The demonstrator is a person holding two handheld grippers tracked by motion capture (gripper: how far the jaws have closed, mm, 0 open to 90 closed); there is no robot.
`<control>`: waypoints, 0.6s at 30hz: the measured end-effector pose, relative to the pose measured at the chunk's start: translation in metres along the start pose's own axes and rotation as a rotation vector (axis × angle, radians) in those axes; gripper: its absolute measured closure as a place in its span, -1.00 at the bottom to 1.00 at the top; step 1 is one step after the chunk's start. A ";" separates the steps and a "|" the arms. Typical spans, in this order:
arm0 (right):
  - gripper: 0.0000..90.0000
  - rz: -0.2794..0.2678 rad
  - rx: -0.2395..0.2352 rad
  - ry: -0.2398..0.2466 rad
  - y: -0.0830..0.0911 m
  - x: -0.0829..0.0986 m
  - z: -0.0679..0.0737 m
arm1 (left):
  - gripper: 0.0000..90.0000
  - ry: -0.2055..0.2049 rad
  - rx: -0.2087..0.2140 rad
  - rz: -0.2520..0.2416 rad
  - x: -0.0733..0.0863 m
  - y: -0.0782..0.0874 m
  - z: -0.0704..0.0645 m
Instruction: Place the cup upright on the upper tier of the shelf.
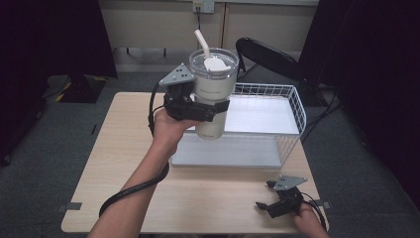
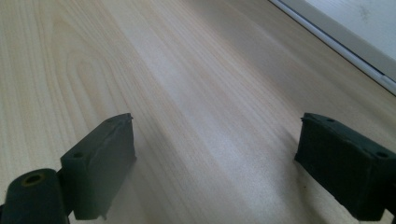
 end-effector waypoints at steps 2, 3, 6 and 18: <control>-0.76 0.000 0.000 0.000 0.000 0.000 0.000 | -0.79 -0.001 -0.009 -0.002 -0.001 -0.001 0.003; -0.76 0.000 0.000 0.000 0.000 0.000 0.000 | -0.79 -0.004 -0.015 0.000 -0.001 -0.001 0.004; -0.76 0.000 0.000 0.000 0.000 0.000 0.000 | -0.79 -0.003 -0.025 -0.004 -0.002 -0.003 0.009; -0.76 0.002 0.000 0.001 0.000 0.000 0.000 | -0.79 -0.009 -0.056 -0.011 -0.006 -0.011 0.021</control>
Point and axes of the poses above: each handheld gripper's, and its own axes: y roughly backward along the jaws, x roughly out of its underside, z roughly to its left, the point moved 10 cm from there along -y, roughly forward along the jaws, and after that the axes turned 9 degrees about -z, right-handed, at the moved point
